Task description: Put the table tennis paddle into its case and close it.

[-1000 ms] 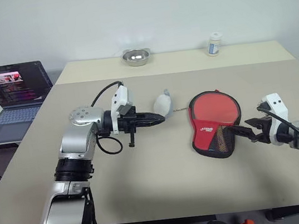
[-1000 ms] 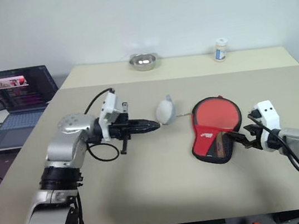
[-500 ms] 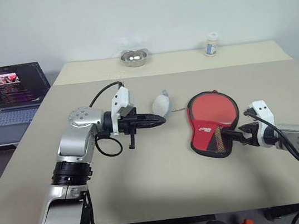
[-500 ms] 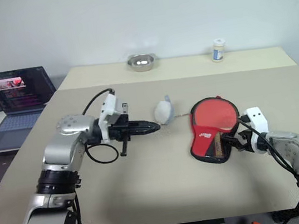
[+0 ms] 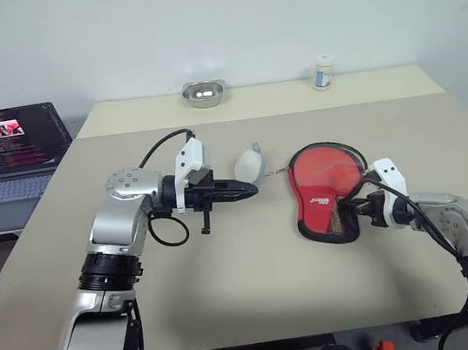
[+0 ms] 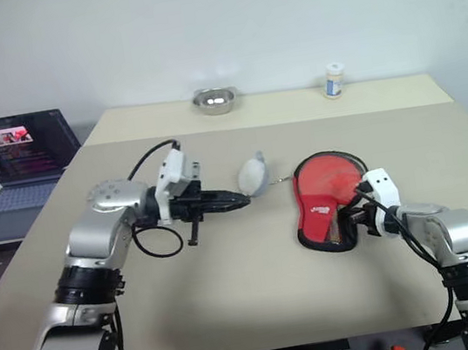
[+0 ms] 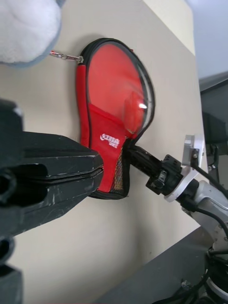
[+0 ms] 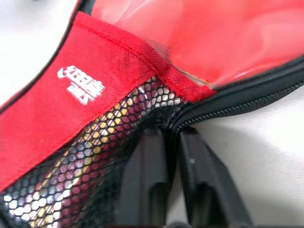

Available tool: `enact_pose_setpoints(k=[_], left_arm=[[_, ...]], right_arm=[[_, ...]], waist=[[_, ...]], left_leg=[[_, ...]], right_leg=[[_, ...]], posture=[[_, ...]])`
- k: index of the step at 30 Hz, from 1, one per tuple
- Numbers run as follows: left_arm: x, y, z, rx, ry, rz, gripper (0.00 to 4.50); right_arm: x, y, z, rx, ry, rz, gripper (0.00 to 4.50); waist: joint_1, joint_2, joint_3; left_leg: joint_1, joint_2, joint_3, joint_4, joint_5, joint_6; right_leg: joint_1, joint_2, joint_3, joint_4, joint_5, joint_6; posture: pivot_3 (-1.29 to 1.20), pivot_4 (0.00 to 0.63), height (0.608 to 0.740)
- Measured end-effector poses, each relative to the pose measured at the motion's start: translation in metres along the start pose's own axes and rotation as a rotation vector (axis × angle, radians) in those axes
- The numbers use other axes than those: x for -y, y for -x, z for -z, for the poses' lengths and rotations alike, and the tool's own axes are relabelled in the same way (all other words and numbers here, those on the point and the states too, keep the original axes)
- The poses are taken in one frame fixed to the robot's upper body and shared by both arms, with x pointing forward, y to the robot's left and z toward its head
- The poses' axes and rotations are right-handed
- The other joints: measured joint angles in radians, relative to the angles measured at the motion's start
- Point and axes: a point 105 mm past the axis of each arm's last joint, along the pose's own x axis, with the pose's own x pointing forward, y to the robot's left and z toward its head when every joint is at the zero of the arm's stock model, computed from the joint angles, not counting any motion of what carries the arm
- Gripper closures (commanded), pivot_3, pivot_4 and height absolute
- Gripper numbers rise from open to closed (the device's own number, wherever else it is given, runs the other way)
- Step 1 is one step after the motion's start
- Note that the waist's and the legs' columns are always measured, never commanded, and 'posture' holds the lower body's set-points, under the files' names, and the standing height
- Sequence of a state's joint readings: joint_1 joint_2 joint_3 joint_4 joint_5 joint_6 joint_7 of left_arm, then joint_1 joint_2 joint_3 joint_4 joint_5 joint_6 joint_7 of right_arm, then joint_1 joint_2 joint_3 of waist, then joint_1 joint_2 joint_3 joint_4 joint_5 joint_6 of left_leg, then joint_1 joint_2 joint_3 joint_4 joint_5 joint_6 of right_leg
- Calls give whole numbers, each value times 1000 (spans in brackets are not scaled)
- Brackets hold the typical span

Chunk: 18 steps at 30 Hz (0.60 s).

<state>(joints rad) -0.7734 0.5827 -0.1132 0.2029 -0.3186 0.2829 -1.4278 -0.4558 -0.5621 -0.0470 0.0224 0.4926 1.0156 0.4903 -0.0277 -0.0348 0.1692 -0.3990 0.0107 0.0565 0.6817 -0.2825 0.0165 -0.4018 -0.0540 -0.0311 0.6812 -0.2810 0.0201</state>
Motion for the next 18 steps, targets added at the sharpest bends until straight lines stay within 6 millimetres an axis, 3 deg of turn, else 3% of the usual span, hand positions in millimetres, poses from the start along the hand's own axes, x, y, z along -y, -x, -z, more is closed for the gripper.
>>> enact_pose_setpoints(k=[5, 10, 14, 18], left_arm=[[18, 13, 11, -40, 48, 64, 4500], [44, 12, 26, -80, 102, 148, 4500], [47, 14, 31, -97, 112, 151, 4500], [47, 15, 30, -94, 110, 153, 4500]], right_arm=[[-15, -6, -6, 19, 58, -66, 4481], [-54, -14, -12, 32, 132, -204, 4481], [-75, -10, -12, 31, 178, -284, 4481], [-84, -4, 4, -5, 171, -313, 4481]], waist=[[-11, 0, 0], [-11, 2, 1], [-1, 2, 2], [5, 2, 2]], left_leg=[[-1, 1, 1, -1, 0, 0], [-2, 2, 0, -2, 0, -1], [-3, 1, 0, -2, 0, 0], [-3, 0, -1, -2, 0, 0]], right_leg=[[-2, 1, 1, 0, 0, 0], [-3, 1, 0, 0, -1, -1], [-3, 0, 0, -1, -1, -1], [-3, -1, -1, -2, -1, -1]], posture=[[0, 150, 740], [0, 150, 740], [0, 150, 740], [0, 150, 740]])
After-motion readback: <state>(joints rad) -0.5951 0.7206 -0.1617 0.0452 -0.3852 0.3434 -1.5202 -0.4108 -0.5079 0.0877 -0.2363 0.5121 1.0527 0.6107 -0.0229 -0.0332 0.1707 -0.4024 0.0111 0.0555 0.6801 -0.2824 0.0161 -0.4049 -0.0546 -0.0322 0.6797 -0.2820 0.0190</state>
